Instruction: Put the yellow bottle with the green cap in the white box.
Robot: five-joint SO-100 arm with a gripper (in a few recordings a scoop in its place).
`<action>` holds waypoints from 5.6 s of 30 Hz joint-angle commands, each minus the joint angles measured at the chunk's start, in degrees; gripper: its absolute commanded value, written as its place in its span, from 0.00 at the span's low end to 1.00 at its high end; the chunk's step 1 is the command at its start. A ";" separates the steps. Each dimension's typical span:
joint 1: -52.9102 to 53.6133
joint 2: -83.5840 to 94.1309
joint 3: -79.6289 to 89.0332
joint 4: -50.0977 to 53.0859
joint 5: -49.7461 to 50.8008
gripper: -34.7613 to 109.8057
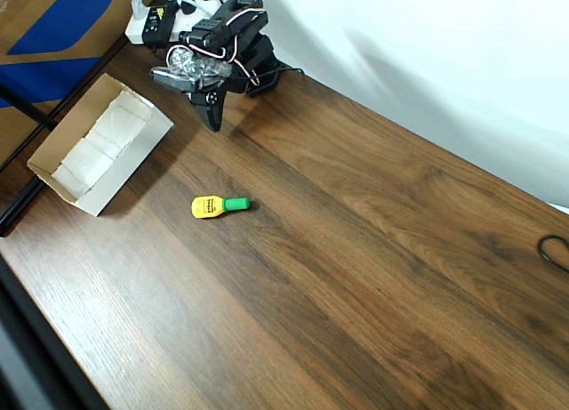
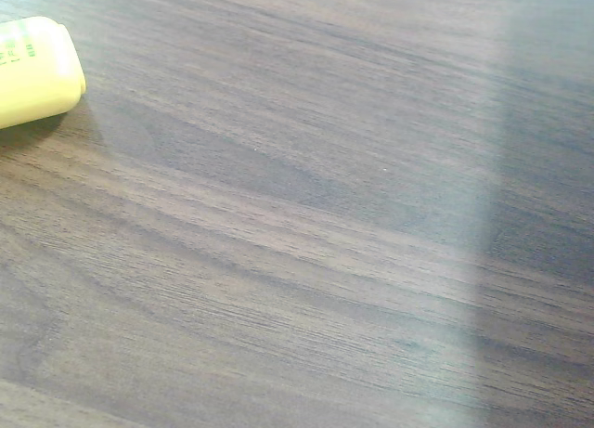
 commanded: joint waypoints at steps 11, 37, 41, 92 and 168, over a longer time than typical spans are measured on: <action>0.18 2.29 0.62 1.32 4.48 0.24; -7.29 -29.36 -27.42 -7.12 1.32 0.24; -7.73 -37.44 -34.72 -7.82 1.93 0.24; -10.99 -110.74 -72.60 -22.15 3.43 0.45; 3.43 -88.07 -79.28 -12.57 10.99 0.24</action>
